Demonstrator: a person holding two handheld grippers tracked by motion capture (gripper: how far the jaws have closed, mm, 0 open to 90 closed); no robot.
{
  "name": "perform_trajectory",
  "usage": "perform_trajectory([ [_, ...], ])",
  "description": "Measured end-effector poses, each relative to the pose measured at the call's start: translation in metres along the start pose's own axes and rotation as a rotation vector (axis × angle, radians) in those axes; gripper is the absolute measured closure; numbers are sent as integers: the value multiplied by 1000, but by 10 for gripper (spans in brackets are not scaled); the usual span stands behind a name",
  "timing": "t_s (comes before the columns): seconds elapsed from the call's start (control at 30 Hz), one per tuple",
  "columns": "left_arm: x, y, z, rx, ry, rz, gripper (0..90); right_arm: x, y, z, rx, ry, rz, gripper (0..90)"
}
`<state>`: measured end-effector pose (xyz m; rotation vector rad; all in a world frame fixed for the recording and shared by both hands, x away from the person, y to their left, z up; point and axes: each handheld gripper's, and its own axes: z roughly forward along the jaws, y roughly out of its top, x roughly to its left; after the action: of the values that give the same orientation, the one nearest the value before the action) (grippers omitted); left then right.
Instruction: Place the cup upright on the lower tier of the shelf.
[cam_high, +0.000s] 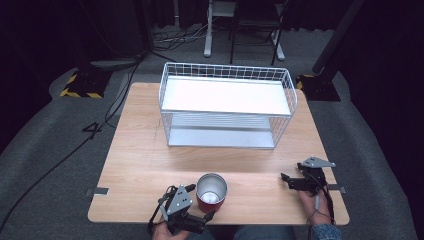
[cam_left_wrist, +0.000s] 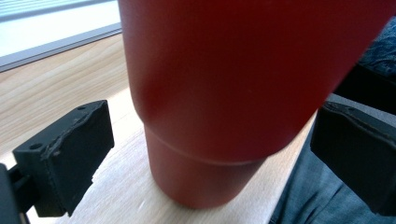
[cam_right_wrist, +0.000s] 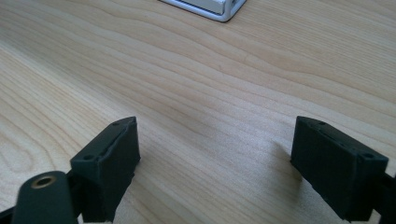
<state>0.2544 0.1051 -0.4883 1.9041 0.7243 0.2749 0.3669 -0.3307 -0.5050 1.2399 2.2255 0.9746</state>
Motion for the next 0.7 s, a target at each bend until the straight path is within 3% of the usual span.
perform_trajectory([
  [0.3,1,1,19,43,-40,26,2,0,0,0,-1,-1,-1,157],
  [0.5,3,0,26,65,-36,48,7,0,0,0,-1,-2,-1,157],
  [0.7,7,0,27,57,-59,42,98,1,0,0,-3,-4,-2,158],
])
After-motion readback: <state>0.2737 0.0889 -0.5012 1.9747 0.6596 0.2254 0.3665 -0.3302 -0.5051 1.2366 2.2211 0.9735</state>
